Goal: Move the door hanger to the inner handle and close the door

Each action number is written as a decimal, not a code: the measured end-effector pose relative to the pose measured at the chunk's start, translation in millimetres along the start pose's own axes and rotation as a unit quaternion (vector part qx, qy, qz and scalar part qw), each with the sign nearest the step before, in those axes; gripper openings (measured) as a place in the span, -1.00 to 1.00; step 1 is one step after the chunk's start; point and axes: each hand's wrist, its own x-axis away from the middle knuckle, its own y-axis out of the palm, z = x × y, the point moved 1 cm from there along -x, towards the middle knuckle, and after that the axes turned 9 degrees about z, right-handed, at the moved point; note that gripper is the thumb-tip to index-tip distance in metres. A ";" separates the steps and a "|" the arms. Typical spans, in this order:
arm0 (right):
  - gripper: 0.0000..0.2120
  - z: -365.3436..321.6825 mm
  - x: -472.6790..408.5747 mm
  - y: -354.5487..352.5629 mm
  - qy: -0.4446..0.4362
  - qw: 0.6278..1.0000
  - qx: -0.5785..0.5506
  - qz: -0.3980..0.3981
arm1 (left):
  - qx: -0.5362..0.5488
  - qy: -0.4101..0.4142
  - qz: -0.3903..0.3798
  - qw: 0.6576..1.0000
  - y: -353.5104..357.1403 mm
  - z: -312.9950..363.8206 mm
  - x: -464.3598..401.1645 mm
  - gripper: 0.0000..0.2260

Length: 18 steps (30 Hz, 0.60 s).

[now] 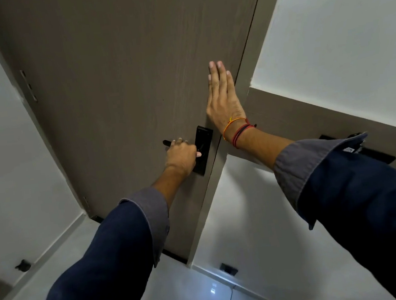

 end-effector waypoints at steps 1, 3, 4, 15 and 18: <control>-0.53 0.1 -2.2 2.8 0.003 1.000 0.000 -0.002 | 0.001 0.002 -0.003 1.000 1.6 1.3 -2.6 -0.65; -0.54 0.5 -4.7 7.6 0.006 1.000 -0.001 0.007 | 0.011 -0.001 -0.016 1.000 4.0 3.1 -8.3 -0.62; -0.54 -0.5 -5.5 9.5 0.003 1.000 0.001 0.003 | 0.017 -0.006 -0.019 1.000 4.9 3.4 -10.3 -0.60; -0.53 13.2 -7.4 -9.7 0.003 0.995 -0.078 -0.064 | 0.041 -0.010 -0.037 0.998 -8.7 -0.7 -0.6 -0.34; -0.57 28.3 -5.8 -20.0 -0.017 0.984 -0.159 -0.073 | 0.053 0.003 0.051 0.997 -37.7 -7.5 7.4 -0.36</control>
